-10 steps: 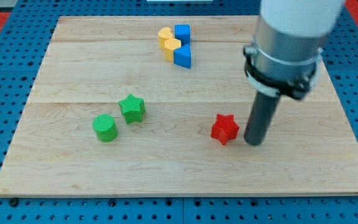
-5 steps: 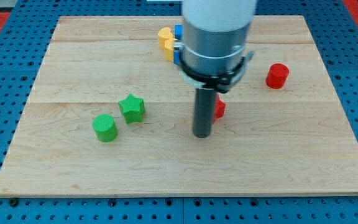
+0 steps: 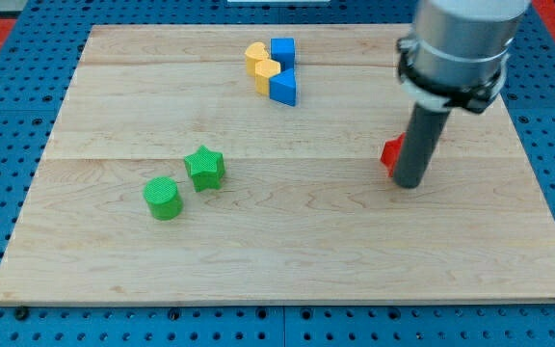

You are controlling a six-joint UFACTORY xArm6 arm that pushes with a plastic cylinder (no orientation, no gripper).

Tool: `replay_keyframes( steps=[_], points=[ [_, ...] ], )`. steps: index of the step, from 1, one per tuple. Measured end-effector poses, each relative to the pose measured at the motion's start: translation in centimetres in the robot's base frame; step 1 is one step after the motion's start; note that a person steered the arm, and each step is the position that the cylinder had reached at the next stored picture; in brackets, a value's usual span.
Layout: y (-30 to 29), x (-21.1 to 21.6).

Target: Move the red star near the red circle

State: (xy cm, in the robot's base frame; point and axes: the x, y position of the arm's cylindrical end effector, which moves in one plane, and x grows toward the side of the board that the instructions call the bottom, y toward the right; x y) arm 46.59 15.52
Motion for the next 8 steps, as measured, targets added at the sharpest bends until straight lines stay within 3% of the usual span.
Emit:
replay_keyframes(
  steps=[1, 3, 5, 6, 8],
  points=[
    [1.6, -2.7],
    [1.6, -0.3],
    [-6.1, -0.8],
    [-5.9, -0.8],
    [-6.8, -8.1]
  ],
)
